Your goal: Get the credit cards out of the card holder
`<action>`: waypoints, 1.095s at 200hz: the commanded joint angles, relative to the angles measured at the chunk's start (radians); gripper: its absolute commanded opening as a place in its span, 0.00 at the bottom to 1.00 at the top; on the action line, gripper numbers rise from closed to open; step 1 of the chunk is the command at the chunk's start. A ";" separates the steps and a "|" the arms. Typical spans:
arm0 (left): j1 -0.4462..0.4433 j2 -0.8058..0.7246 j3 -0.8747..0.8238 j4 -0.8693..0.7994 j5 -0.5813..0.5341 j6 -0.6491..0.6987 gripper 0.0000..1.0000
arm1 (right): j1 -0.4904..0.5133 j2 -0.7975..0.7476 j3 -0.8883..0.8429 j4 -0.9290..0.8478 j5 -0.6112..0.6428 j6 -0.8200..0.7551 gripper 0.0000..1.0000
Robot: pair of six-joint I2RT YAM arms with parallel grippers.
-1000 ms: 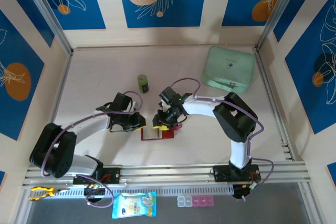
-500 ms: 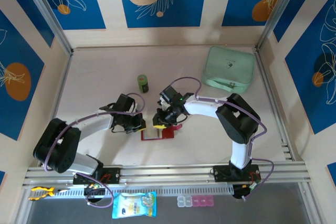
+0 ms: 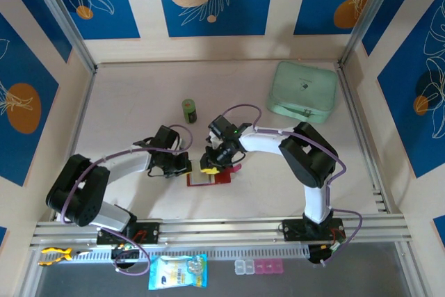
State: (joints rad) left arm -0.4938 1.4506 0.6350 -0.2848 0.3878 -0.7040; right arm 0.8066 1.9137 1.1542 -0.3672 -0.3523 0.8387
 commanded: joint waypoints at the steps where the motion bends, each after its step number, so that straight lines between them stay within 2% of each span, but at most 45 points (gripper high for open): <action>1: -0.006 0.014 -0.013 -0.027 -0.017 0.018 0.06 | -0.012 0.012 0.016 -0.059 -0.005 -0.023 0.27; 72: -0.006 0.013 -0.002 -0.037 -0.016 0.018 0.06 | -0.029 -0.004 -0.004 -0.064 -0.009 -0.043 0.27; 113: -0.006 -0.039 0.022 -0.056 -0.006 -0.002 0.07 | -0.028 -0.001 -0.007 -0.060 -0.013 -0.043 0.27; 173: -0.011 -0.061 -0.031 0.128 0.112 -0.117 0.19 | -0.028 -0.004 -0.013 -0.052 -0.014 -0.043 0.27; 219: -0.028 -0.023 -0.033 0.116 0.098 -0.117 0.23 | -0.027 -0.005 -0.013 -0.050 -0.016 -0.043 0.27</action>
State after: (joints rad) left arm -0.5091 1.4120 0.6144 -0.1783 0.4686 -0.8070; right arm 0.7830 1.9152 1.1515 -0.4046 -0.3485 0.8116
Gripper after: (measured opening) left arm 0.219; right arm 0.266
